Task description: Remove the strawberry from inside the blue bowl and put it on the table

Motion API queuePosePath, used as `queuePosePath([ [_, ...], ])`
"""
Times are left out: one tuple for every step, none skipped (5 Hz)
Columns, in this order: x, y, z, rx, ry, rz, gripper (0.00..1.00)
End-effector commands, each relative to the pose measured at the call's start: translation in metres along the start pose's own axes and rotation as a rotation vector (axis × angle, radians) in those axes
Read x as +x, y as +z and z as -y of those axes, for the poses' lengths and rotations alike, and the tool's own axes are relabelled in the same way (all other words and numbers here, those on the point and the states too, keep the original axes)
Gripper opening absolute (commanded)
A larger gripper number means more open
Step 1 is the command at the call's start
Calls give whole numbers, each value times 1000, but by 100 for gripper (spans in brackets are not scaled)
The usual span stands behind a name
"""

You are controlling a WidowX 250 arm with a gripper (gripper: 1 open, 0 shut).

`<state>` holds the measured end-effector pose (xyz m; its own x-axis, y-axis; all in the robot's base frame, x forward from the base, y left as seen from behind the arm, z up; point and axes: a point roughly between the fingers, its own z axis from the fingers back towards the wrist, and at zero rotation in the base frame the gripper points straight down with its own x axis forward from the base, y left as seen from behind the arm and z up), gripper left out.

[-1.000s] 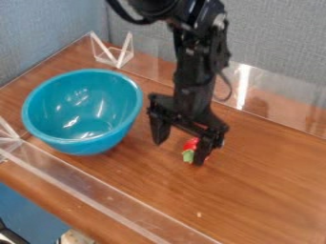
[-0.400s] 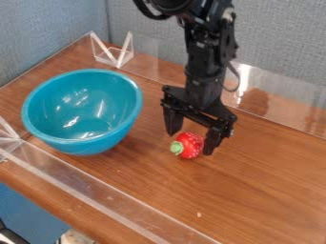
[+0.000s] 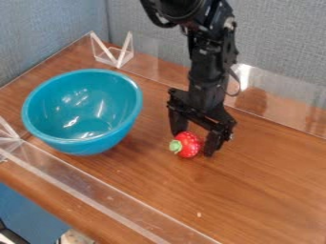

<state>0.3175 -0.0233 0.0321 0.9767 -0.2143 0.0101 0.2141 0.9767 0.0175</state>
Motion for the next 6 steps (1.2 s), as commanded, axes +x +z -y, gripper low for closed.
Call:
queuePosePath([
  [11,7,-20,6,21,68,100],
  [11,2,-33,3,33,73,0],
  [14,13,-34,-2,68,87,0],
  [20,26,-34,-10,97,103,0],
  [24,40,-31,-16,105,123,0],
  [28,48,-30,-22,117,139,0],
])
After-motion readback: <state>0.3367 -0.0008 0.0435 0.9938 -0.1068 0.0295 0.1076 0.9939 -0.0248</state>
